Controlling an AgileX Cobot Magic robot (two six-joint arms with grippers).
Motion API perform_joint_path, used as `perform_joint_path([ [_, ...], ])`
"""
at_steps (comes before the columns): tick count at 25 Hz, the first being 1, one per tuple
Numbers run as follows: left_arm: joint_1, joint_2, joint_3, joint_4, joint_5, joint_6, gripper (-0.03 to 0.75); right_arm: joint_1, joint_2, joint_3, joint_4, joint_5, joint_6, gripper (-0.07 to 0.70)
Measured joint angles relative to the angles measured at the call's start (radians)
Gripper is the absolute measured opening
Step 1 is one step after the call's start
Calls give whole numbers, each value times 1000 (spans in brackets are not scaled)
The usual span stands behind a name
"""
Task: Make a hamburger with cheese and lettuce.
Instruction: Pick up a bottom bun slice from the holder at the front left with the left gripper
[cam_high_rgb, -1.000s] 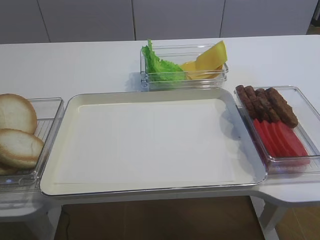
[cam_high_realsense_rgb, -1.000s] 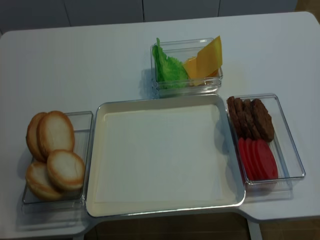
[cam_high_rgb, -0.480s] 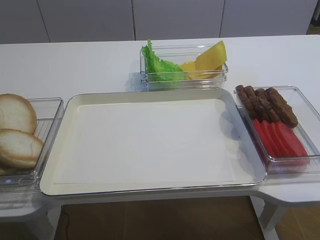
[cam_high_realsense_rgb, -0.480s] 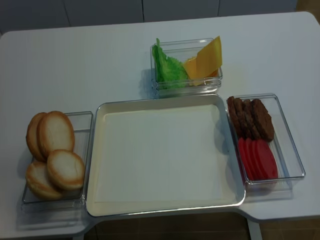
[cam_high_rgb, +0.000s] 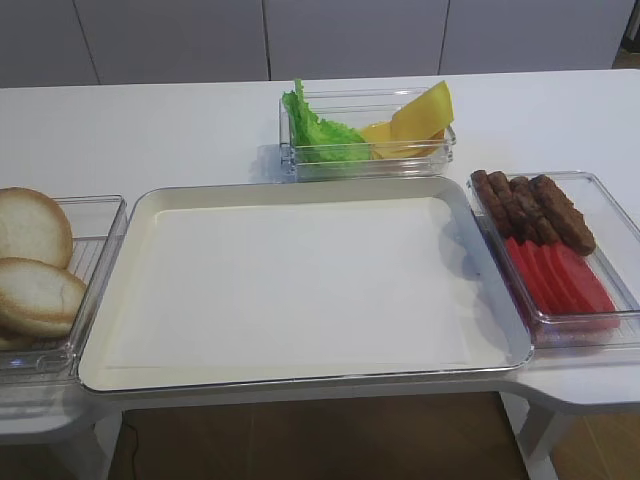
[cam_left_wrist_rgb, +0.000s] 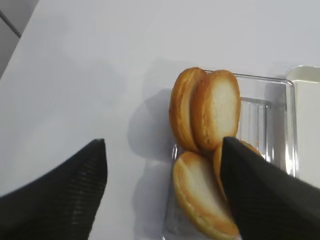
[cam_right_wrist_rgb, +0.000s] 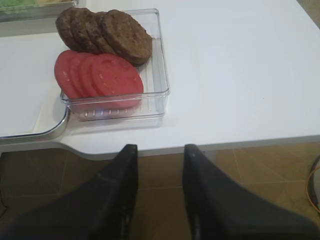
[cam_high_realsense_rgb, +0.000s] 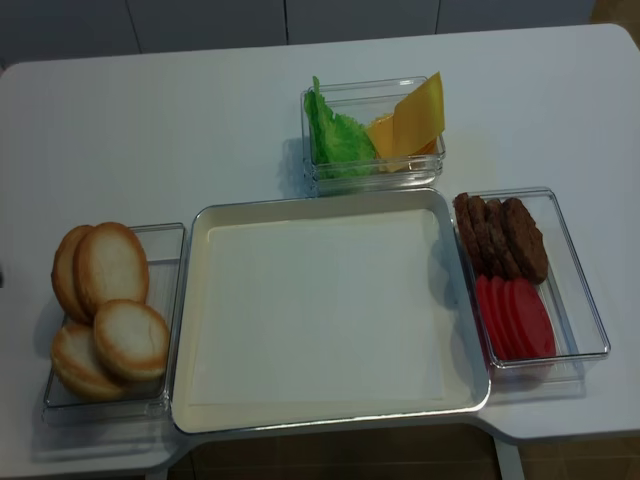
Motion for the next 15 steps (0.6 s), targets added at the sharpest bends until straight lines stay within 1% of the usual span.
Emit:
perform_joint_path([
  [1,5,53,-26,0,-2,13,524,0,0,0,0,0,0,235],
  [2,22,146,-89,-5,-5,37,524,0,0,0,0,0,0,233],
  [6,80,302,-195,-40,-2,78,524,0,0,0,0,0,0,226],
  [8,124,355,-229,-79,1,115,524,0,0,0,0,0,0,225],
  [10,163,406,-252,-144,9,180,524,0,0,0,0,0,0,225],
  [13,215,479,-267,-246,43,304,524,0,0,0,0,0,0,223],
  [15,248,528,-275,-325,78,388,524,0,0,0,0,0,0,214],
])
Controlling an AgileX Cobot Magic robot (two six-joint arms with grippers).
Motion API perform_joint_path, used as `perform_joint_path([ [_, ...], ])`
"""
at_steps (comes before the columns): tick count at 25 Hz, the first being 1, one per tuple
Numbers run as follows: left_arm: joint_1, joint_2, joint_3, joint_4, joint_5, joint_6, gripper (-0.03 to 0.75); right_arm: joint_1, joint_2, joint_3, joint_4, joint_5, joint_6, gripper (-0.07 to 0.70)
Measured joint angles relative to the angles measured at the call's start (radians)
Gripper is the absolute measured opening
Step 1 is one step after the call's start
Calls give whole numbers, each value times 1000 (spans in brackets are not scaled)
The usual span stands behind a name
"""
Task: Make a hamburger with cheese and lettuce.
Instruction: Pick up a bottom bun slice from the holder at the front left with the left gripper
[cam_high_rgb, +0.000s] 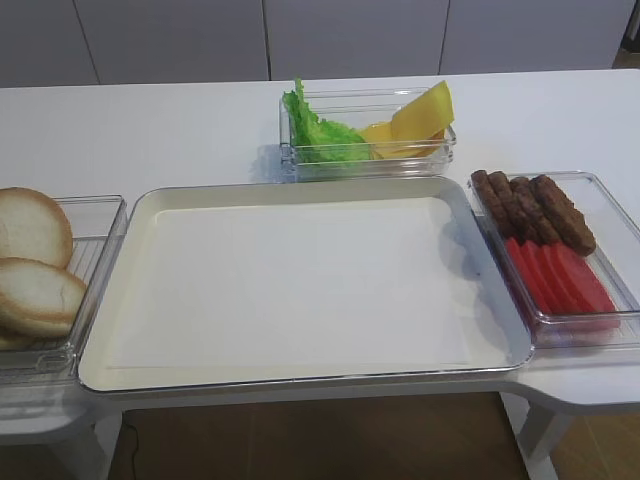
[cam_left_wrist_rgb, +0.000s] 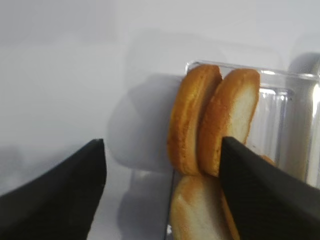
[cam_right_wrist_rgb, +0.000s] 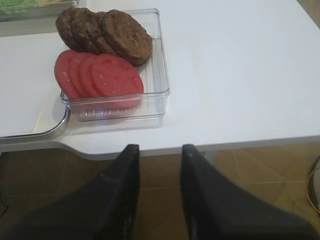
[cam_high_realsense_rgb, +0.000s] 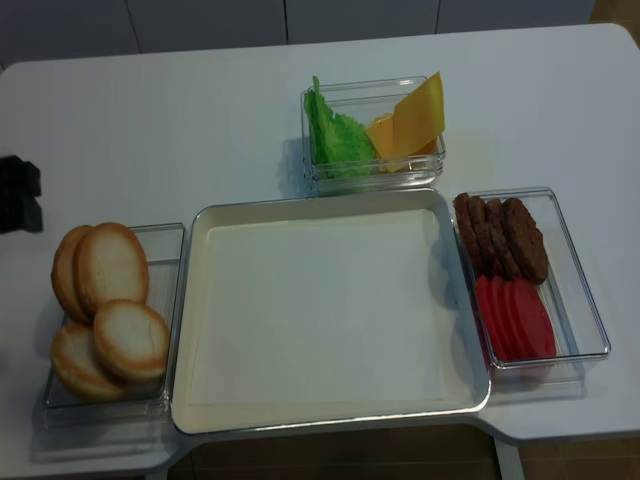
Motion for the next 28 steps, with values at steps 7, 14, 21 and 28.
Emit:
perform_joint_path([
  [7,40,116,-15,-248,87,262,519,0,0,0,0,0,-4,176],
  [14,40,122,-17,-159,66,342,454,0,0,0,0,0,-6,169],
  [21,42,131,-17,-145,64,310,393,0,0,0,0,0,-8,134],
  [28,44,155,-17,-145,46,308,361,0,0,0,0,0,-6,94],
])
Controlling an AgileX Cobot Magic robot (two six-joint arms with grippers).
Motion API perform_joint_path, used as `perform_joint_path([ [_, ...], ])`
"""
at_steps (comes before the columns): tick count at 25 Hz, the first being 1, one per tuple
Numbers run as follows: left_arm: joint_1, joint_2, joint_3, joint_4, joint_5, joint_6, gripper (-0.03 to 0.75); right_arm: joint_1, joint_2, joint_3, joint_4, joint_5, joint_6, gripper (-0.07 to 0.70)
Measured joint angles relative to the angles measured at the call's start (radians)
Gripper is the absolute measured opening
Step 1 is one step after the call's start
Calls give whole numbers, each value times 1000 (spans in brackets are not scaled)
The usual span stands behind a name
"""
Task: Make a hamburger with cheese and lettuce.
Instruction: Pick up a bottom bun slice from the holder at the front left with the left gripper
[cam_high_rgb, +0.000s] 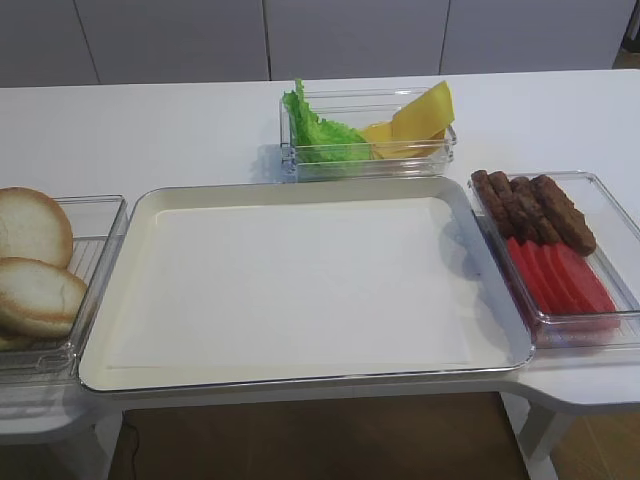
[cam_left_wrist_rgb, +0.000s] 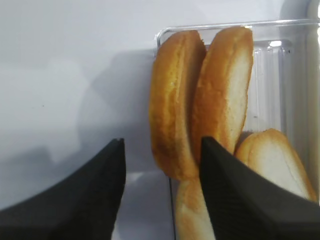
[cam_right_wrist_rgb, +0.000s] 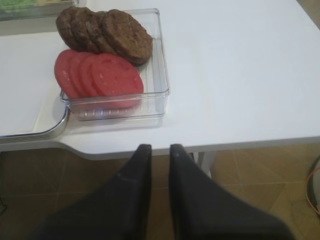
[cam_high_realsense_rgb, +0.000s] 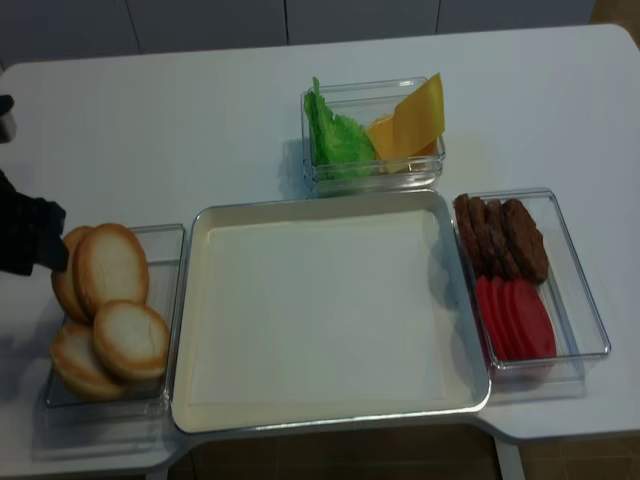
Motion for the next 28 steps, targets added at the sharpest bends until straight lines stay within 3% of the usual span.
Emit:
perform_joint_path([
  [28,0,66,-1,-34,-40,0,300,0,0,0,0,0,1,69],
])
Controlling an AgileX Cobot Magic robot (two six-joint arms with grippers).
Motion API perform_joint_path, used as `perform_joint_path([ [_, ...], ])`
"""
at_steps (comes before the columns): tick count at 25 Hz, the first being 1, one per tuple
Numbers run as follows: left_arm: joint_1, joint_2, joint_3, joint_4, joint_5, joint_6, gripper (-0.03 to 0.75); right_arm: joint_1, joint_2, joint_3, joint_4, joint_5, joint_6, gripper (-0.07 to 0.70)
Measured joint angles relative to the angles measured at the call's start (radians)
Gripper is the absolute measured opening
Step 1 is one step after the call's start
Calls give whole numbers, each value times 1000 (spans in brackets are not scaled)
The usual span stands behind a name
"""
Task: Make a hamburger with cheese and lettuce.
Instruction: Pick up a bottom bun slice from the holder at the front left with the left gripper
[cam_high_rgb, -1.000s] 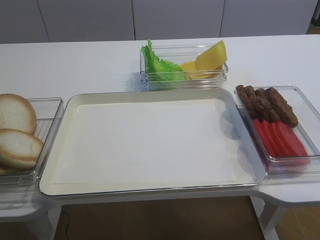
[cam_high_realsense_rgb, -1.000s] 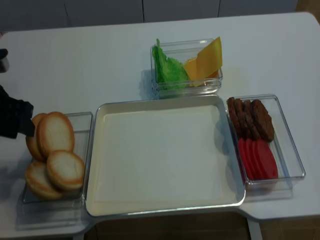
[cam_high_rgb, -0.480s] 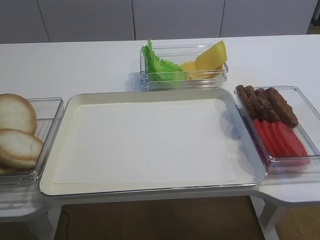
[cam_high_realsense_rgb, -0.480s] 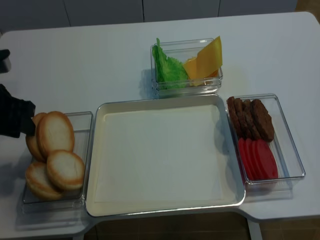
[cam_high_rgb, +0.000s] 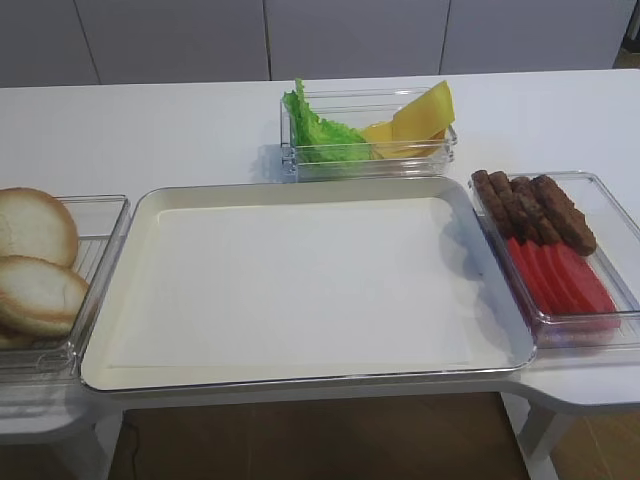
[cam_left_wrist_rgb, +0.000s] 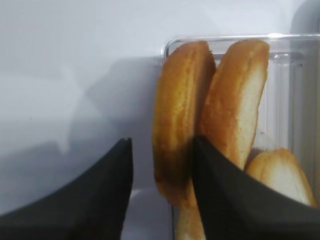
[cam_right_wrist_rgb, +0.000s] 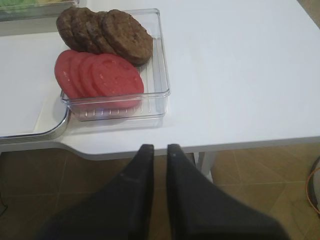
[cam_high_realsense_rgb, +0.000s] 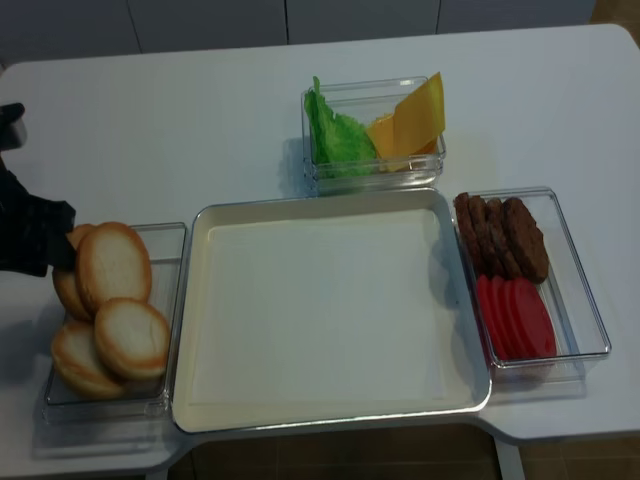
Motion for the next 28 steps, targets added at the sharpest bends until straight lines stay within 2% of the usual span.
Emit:
perform_joint_path([
  [4,0,2,0,-10,0,0,287,0,0,0,0,0,0,69],
  [22,0,2,0,-20,6,3,106,0,0,0,0,0,0,69],
  [28,0,2,0,-21,8,8,99,0,0,0,0,0,0,69],
])
